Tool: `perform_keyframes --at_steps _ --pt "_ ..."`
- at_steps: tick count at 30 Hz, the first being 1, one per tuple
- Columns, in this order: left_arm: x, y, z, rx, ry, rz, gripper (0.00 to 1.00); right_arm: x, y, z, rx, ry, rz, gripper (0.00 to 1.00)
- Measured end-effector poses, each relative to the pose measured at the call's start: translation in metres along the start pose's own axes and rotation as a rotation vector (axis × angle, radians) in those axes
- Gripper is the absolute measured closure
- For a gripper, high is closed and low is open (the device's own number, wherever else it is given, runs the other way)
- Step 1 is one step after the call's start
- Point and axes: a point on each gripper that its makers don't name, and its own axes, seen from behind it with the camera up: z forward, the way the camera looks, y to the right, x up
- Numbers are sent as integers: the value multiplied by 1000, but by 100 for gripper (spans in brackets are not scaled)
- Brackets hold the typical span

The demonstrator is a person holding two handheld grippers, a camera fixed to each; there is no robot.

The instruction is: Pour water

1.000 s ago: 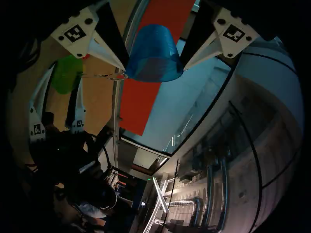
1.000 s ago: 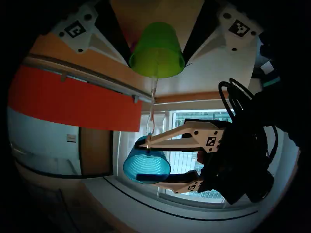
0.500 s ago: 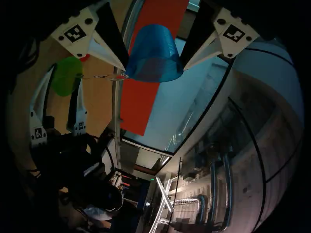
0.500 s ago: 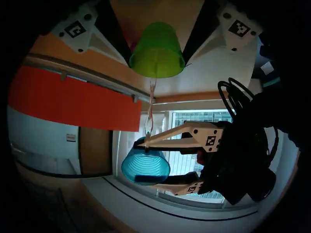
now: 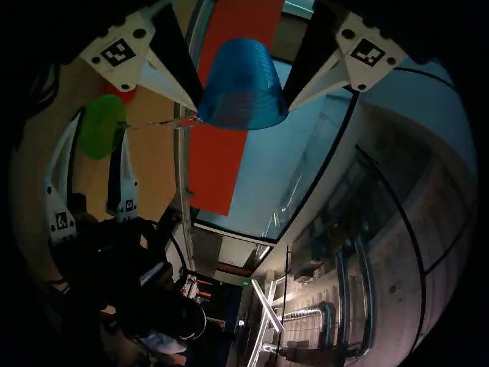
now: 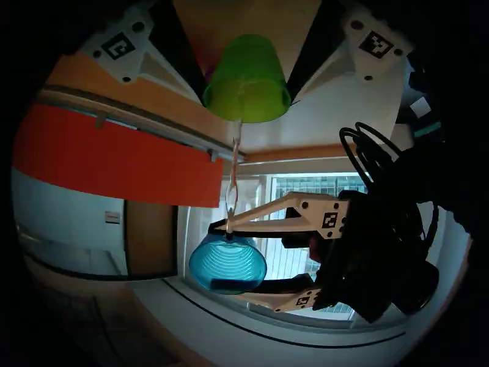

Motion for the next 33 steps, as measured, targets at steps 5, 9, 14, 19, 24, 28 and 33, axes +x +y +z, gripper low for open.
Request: perform_keyframes --at_steps 5,9,14,19,24,28,33 --pt "1 -1 -1 0 -1 18 14 0 0 -1 -2 -1 -1 8" --pt "2 -3 -1 2 -1 39 14 0 1 -1 -5 -1 -3 8" --pt "3 -5 -1 5 1 61 14 0 1 -1 -6 -1 -4 8" --pt "4 -6 -1 5 1 84 14 0 1 -1 -6 0 -5 9" --pt "4 -4 0 5 -1 106 14 0 1 0 -6 0 -4 8" --pt "3 -2 2 1 -2 115 14 0 2 0 -6 1 -5 8" --pt "4 -2 4 -1 1 139 14 0 1 0 -7 1 -6 8"
